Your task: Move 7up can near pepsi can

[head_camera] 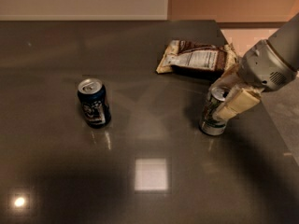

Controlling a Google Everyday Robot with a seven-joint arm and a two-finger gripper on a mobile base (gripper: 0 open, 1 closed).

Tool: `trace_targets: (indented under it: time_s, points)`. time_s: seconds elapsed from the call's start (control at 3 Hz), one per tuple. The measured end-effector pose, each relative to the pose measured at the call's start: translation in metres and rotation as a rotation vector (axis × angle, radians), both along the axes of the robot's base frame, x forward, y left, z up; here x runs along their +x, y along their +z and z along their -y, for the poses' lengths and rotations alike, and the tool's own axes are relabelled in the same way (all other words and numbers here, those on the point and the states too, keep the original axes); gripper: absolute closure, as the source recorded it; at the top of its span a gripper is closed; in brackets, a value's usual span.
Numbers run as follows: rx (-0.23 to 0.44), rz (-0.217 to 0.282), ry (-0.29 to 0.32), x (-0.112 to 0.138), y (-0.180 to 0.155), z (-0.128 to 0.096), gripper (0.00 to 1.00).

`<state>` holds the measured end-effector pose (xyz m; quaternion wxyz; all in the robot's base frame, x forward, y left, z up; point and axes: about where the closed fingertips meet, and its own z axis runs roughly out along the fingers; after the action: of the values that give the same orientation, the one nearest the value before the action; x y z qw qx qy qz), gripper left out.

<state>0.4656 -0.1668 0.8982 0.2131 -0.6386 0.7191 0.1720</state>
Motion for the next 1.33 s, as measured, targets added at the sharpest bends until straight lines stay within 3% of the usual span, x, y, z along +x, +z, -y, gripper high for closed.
trace_targets:
  time_s: [0.33,0.67,1.0,1.33]
  points:
    - [0.015,0.000,0.016,0.000,0.002,-0.008,0.65]
    - [0.047,0.011,0.064,-0.001,0.014,-0.030,0.88]
    - [0.076,0.022,0.126,-0.001,0.026,-0.062,1.00]
    - [0.101,0.033,0.182,-0.002,0.034,-0.093,1.00]
